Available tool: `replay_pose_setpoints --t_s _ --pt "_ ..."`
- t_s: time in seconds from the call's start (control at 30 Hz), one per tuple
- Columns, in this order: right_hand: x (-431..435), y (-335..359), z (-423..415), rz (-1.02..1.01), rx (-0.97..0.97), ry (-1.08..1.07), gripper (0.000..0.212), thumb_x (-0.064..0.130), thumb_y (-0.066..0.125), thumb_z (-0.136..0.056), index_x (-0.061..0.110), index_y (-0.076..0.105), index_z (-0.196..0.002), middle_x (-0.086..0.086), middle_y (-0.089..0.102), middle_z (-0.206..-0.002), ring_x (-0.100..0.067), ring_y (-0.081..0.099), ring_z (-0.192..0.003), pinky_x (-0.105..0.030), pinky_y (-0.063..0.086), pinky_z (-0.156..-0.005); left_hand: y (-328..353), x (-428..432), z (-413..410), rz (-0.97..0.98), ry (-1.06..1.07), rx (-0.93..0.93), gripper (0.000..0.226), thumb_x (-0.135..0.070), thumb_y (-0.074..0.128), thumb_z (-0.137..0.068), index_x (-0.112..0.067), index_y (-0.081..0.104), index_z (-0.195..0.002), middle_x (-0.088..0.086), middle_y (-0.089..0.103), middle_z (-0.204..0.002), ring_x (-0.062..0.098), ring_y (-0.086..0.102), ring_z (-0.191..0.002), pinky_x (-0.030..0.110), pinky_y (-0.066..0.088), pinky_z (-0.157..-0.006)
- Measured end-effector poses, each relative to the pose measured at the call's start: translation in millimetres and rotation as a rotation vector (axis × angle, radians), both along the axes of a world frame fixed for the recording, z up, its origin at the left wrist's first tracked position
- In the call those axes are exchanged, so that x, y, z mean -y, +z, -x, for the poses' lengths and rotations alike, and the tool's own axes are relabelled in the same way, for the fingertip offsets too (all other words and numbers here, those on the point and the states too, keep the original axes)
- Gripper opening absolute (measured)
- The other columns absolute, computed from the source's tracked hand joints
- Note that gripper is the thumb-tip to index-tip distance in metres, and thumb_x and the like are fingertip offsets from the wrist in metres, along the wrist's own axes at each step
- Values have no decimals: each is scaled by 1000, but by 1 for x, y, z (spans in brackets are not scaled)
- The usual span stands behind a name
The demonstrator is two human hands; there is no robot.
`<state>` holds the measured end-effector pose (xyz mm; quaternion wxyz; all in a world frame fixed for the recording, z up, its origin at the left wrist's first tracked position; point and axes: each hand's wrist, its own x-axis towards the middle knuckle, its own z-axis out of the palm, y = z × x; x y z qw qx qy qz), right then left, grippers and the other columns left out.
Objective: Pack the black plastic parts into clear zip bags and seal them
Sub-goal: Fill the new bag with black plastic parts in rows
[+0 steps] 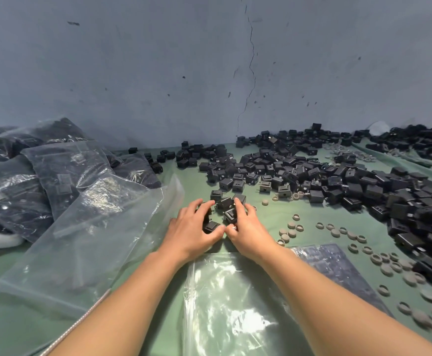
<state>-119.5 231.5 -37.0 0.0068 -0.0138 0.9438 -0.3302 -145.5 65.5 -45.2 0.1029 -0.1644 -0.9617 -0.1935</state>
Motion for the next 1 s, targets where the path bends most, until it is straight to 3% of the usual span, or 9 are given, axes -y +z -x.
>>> replay_pose_setpoints --t_s 0.13,0.33,0.5,0.73,0.9,1.0 --pt "0 -1 0 -7 -23 10 73 27 46 -102 20 4 -161 -14 9 -164 -33 39 -141 -42 36 -113 1 0 14 168 -26 55 76 -72 46 -84 -43 26 -151 -3 16 -163 20 22 -146 48 27 -116" --pt "-1 -4 5 -26 -23 10 73 37 47 -103 21 5 -161 -15 11 -163 -35 41 -139 -43 38 -112 -4 -3 26 201 16 -71 48 -67 47 -86 -38 53 -124 0 41 -144 22 45 -126 41 39 -101" --pt "-1 -5 5 -28 -33 13 72 33 47 -103 21 6 -161 -15 15 -161 -34 44 -136 -43 40 -109 1 -8 35 279 101 -1 52 -71 40 -83 -39 51 -121 5 41 -132 25 48 -119 39 45 -80" --pt "-1 -7 4 -8 -47 14 69 31 45 -102 21 9 -160 -12 17 -160 -32 44 -135 -44 41 -107 3 -15 45 319 186 22 52 -69 35 -85 -29 46 -117 9 47 -123 31 56 -104 39 46 -75" --pt "0 -9 9 26 -44 -24 67 30 46 -101 21 15 -159 -11 20 -160 -32 44 -136 -42 41 -107 10 -16 45 222 218 92 50 -67 45 -84 -26 48 -112 6 46 -111 29 58 -85 36 47 -73" --pt "2 -7 10 75 -29 -59 61 28 46 -100 19 24 -157 -10 26 -157 -31 47 -131 -40 41 -106 20 -11 39 -148 226 175 41 -59 56 -82 -21 53 -98 1 56 -92 23 60 -80 32 49 -63"
